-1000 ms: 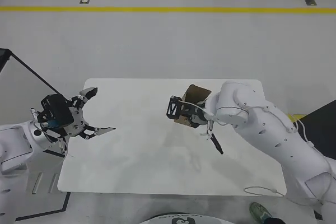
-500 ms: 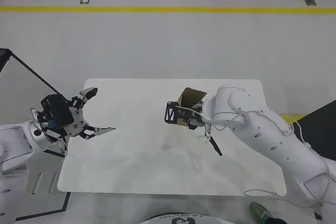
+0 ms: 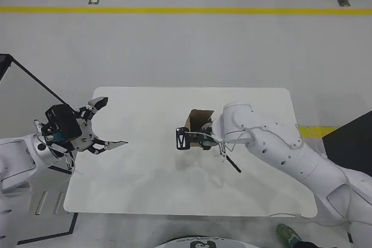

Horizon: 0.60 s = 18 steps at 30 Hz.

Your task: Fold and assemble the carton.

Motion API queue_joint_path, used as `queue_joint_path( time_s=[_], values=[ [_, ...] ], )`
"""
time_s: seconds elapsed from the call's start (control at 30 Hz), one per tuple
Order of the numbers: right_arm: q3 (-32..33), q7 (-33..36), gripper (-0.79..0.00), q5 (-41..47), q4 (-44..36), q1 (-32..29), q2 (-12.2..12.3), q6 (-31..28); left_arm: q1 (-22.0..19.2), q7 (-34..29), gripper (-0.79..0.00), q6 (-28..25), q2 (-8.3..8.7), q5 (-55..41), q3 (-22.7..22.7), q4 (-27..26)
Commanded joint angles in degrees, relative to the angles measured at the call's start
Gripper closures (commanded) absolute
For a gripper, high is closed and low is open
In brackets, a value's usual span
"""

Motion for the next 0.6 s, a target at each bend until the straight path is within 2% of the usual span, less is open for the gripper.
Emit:
queue_joint_path(
  time_s=[0.0,0.2,0.57],
  values=[
    [0.0,0.0,0.000,0.0,0.0,0.0,0.0,0.0,0.0,0.0,-0.785,0.0,0.00,0.0,0.0,0.0],
    [-1.7,-1.3,0.000,-2.9,1.0,-1.2,-0.5,1.7,0.0,0.0,-0.785,0.0,0.00,0.0,0.0,0.0],
    [-7.2,0.8,0.000,-6.4,5.8,0.2,-4.6,6.7,0.0,0.0,-0.785,0.0,0.00,0.0,0.0,0.0]
  ],
)
